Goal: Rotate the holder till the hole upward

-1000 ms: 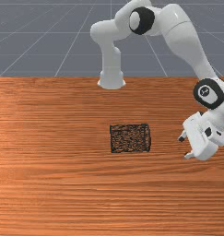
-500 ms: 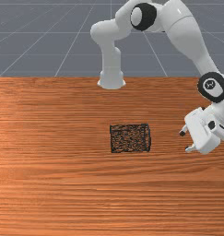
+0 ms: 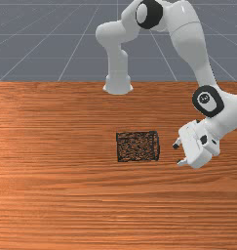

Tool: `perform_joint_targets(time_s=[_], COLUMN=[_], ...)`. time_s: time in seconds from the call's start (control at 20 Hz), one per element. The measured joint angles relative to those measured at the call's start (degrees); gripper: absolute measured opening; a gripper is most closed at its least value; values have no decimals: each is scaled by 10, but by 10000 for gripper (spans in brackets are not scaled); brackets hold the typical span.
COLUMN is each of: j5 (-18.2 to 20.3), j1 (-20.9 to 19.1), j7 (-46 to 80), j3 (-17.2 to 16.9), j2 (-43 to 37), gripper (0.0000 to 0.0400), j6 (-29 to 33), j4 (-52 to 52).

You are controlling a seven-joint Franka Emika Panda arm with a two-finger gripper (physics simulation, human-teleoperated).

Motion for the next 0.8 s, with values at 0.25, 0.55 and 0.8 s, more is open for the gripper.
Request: perform_joint_targets(time_s=[0.25,0.55,0.8], j5=[-9,-28,-42], j1=[-6,-20,-40], j7=[-3,-9,-19], j3=[-6,-22,-35], j2=[-23,-49,-71], gripper=[400,400,400], j6=[23,63,104], j4=[-40,-99,-147])
